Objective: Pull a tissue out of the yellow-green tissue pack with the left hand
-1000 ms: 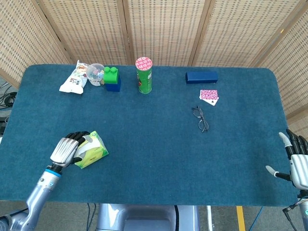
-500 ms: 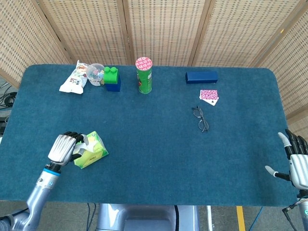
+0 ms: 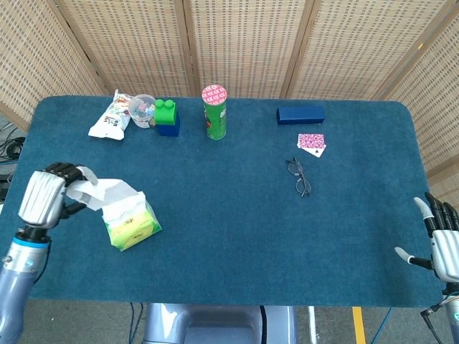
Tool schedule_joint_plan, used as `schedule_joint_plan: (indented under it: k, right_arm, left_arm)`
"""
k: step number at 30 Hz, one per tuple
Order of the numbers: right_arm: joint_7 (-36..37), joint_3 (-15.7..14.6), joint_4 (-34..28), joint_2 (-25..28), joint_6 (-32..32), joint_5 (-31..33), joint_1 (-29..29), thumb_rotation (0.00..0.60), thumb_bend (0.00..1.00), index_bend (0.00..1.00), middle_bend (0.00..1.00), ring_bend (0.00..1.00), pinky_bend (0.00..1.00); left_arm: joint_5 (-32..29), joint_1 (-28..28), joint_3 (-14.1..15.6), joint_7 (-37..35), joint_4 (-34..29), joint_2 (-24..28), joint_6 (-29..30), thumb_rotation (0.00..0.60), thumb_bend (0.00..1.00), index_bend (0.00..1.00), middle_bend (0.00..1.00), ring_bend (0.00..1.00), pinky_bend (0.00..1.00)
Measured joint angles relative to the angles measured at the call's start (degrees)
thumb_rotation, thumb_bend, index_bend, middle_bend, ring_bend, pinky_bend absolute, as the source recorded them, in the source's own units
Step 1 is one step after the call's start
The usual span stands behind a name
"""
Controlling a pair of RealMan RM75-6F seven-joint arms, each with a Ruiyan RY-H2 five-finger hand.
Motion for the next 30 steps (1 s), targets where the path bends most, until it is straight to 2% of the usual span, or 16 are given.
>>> schedule_joint_plan:
  k: [5,8,11,17,21,25,26,28,29,30]
  right_arm:
    - [-0.4,-0.1,-0.1,-0.1,-0.1,0.0,0.0,0.6,0.0,0.04,0.0,0.0,0.0]
    - [-0.7,-0.1,-0.1,-0.1,-0.1,-0.1,0.1,0.6,0.0,0.04,0.0,0.0,0.0]
    - [-0.9,-0.1,-0.1,-0.2,-0.3,0.0,0.2,0.6,0.0,0.04,0.0,0.0,0.0]
    - [-1.8,0.0,-0.1,-0.5,-1.6,0.7,0.6,0.6,0.0,0.04,0.0,0.0,0.0]
    - [-2.5,0.1,0.1,-0.8,-2.4,1.3,1.0,0.6,0.0,0.04,0.0,0.0,0.0]
    - [-2.8,0.1,0.2,-1.0,-2.7,1.4,1.1,0.6,0.0,0.04,0.0,0.0,0.0]
    - [-2.9,0.0,0.2,-1.0,-2.7,1.3,1.1,0.6,0.0,0.04,0.0,0.0,0.0]
    - [-3.0,0.0,0.2,-1.1,-2.7,1.3,1.1,0.6,0.0,0.04,0.0,0.0,0.0]
    - [-3.0,0.0,0.2,-1.1,-2.6,1.2,1.1,0.6,0.0,0.04,0.0,0.0,0.0]
    - [-3.0,0.0,0.1,-1.0,-2.6,1.2,1.1,0.6,0.0,0.04,0.0,0.0,0.0]
  left_arm:
    - [-4.6,-1.4,-2.1,-1.4,2.4,0.8,-2.7,0.6,0.55,0.76,0.58,0.51,0.47]
    - [-6.1,-2.9,-2.8,-1.9,8.4,-1.6,-3.8,0.6,0.54,0.76,0.58,0.51,0.47]
    - [-6.8,-4.6,-3.2,-3.6,16.9,-5.1,-5.0,0.6,0.53,0.76,0.58,0.51,0.47]
    - [-5.4,-8.6,-2.3,-9.9,39.2,-14.6,-7.1,0.6,0.51,0.76,0.58,0.51,0.47]
    - [-3.5,-11.1,-0.5,-16.7,55.5,-23.3,-8.5,0.6,0.48,0.76,0.58,0.51,0.47]
    - [-1.8,-12.9,1.9,-24.0,66.2,-31.7,-10.2,0.6,0.45,0.75,0.57,0.51,0.47]
    - [-1.5,-13.2,2.4,-25.6,67.6,-33.2,-10.6,0.6,0.42,0.74,0.56,0.51,0.47]
    - [-1.0,-13.7,3.3,-28.5,69.6,-35.7,-11.4,0.6,0.3,0.6,0.42,0.43,0.47]
    - [-0.8,-13.8,3.6,-29.5,70.2,-36.5,-11.6,0.6,0.21,0.47,0.3,0.34,0.44]
    - [-0.6,-14.0,4.0,-30.8,70.9,-37.3,-11.8,0.6,0.11,0.28,0.15,0.2,0.36]
